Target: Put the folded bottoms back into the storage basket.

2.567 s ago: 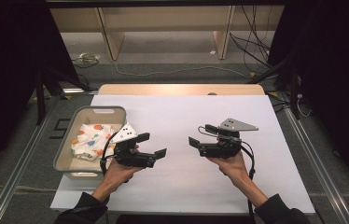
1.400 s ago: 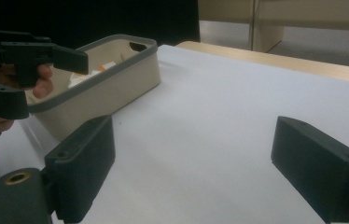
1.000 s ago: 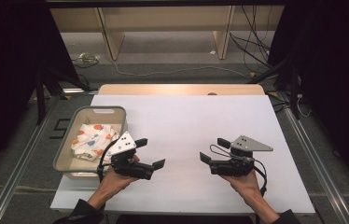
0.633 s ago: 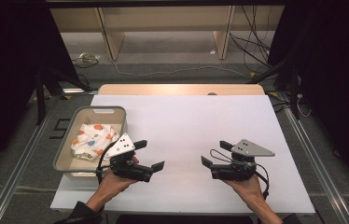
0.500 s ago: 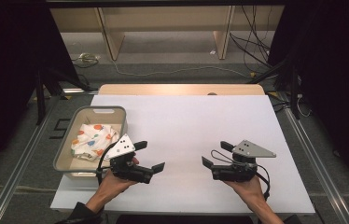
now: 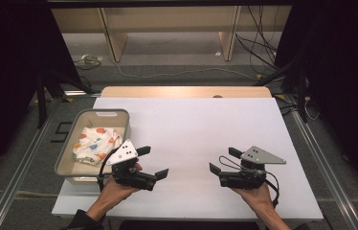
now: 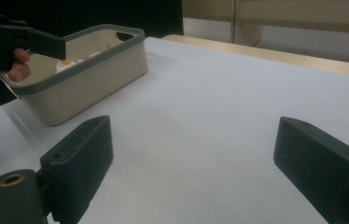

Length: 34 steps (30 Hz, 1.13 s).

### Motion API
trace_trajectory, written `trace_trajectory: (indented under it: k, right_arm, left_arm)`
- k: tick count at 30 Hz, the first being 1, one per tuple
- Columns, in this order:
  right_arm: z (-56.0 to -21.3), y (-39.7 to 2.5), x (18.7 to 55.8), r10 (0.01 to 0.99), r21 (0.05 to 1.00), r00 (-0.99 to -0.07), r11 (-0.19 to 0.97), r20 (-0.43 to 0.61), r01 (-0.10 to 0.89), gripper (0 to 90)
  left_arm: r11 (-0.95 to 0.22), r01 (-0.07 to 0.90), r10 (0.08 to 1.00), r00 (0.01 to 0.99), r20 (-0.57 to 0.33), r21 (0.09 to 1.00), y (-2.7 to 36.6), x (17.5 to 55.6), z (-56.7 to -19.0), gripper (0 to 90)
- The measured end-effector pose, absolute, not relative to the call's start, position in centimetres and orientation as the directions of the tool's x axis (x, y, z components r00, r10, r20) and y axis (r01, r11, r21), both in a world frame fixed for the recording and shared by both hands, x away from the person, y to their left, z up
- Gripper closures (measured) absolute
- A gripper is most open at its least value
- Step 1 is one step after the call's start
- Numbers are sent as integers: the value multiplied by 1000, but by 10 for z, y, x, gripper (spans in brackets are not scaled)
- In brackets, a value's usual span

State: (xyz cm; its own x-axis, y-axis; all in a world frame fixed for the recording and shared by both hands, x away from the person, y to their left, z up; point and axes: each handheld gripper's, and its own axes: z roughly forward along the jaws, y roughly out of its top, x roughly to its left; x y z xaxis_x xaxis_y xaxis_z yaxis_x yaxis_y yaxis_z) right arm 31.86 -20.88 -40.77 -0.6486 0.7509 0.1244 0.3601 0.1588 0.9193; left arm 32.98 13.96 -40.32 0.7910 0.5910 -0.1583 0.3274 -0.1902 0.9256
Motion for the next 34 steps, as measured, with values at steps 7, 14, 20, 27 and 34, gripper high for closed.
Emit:
trace_trajectory:
  k: [7,14,20,27,34]
  right_arm:
    - [-406,-211,314,756,922,-642,150,126,357,129]
    - [-405,-212,311,756,923,-642,148,126,355,129]
    - [-406,-212,311,756,923,-642,147,127,356,129]
    - [-406,-211,312,756,924,-642,147,126,354,129]
    - [-406,-211,313,758,923,-640,146,127,356,129]
  left_arm:
    - [-181,332,588,791,-169,926,140,327,-403,6]
    - [-185,344,584,792,-179,921,138,325,-404,6]
    - [-177,345,589,787,-181,922,139,326,-404,6]
    - [-180,343,592,786,-177,922,138,327,-404,6]
    - [-165,354,590,783,-195,920,140,328,-403,6]
